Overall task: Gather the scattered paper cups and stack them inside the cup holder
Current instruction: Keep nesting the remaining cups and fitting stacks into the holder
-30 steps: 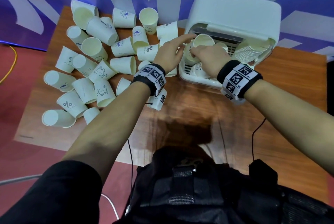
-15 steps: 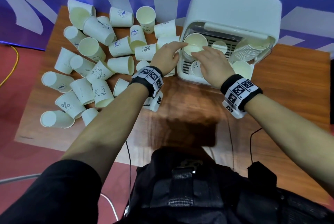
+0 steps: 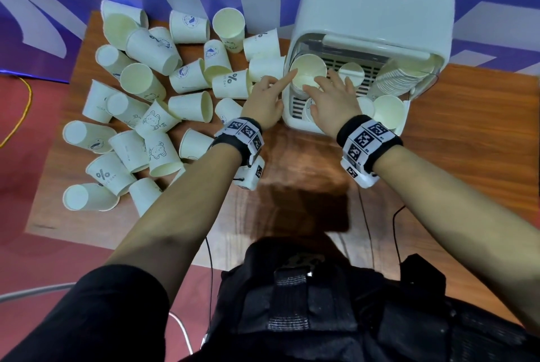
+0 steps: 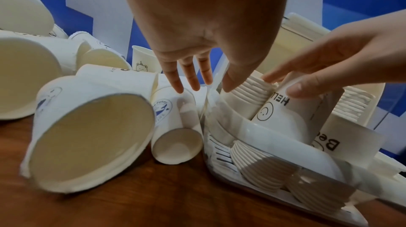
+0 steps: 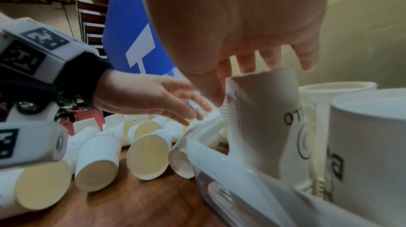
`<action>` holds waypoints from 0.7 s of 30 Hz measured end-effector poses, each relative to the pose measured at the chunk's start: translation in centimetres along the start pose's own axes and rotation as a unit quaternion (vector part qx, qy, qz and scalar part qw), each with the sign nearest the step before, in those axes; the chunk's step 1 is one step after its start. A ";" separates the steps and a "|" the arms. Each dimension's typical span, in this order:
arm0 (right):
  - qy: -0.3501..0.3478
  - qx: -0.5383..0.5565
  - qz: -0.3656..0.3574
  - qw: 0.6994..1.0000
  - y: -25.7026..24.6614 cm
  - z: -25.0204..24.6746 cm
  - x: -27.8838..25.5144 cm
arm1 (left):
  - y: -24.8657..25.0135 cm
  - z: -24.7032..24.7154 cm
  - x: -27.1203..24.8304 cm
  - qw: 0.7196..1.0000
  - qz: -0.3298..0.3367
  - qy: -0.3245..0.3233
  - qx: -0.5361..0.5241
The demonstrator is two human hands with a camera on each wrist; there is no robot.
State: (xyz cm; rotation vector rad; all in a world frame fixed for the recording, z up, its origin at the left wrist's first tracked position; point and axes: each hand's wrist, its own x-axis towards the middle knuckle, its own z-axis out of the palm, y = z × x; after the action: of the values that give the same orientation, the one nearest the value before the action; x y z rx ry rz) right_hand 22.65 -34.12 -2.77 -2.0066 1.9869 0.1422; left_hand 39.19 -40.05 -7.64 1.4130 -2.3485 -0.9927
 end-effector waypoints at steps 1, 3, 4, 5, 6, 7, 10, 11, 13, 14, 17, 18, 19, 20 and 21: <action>-0.005 -0.002 0.005 1.000 -0.2 -0.1 0.0 | 0.0 -0.1 -0.2 1.000 0.002 0.000 -0.004; 0.009 0.005 0.000 1.000 -0.6 -0.2 -0.3 | 0.1 -0.5 -0.8 1.000 0.005 0.006 -0.012; 0.031 0.015 -0.009 0.999 -0.8 -0.1 -0.6 | 0.0 -0.8 -1.2 1.000 0.000 0.013 -0.013; 0.057 0.029 -0.021 0.998 -1.1 0.0 -1.1 | -0.2 -1.0 -1.7 1.000 -0.007 0.024 -0.013; 0.084 0.048 -0.034 0.995 -1.4 0.1 -1.7 | -0.4 -1.3 -2.1 0.999 -0.017 0.039 -0.014; 0.111 0.069 -0.049 0.990 -1.9 0.3 -2.3 | -0.8 -1.7 -2.6 0.998 -0.027 0.053 -0.014; 0.167 0.131 -0.091 0.973 -4.2 1.3 -4.0 | -2.3 -3.1 -4.2 0.996 -0.050 0.073 0.011; 0.170 0.147 -0.097 0.970 -5.1 1.7 -4.3 | -2.8 -3.6 -4.8 0.995 -0.053 0.077 0.016; 0.145 0.170 -0.093 0.970 -6.8 2.4 -4.5 | -4.0 -4.8 -5.7 0.994 -0.069 0.082 0.011; 0.124 0.182 -0.088 0.971 -7.6 2.7 -4.5 | -4.6 -5.3 -6.1 0.994 -0.078 0.081 0.008; 0.074 0.228 -0.063 0.969 -9.8 3.4 -4.3 | -6.0 -6.3 -6.7 0.994 -0.092 0.062 0.009; 0.055 0.242 -0.046 0.968 -10.4 3.7 -4.2 | -6.5 -6.5 -6.7 0.994 -0.095 0.048 0.013; 0.030 0.254 -0.027 0.966 -10.9 3.9 -4.0 | -6.9 -6.5 -6.8 0.994 -0.101 0.031 0.017; 0.005 0.263 -0.008 0.965 -11.4 4.1 -3.8 | -7.4 -6.5 -6.7 0.994 -0.109 0.012 0.021; -0.016 0.270 0.008 0.963 -11.9 4.4 -3.5 | -7.9 -6.4 -6.5 0.993 -0.115 -0.008 0.022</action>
State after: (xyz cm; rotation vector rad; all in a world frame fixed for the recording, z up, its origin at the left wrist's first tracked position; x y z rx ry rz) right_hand 34.90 -29.69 -4.12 -1.6222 1.7717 -0.3284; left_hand 51.24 -39.69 -7.04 1.7305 -2.2692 -1.0171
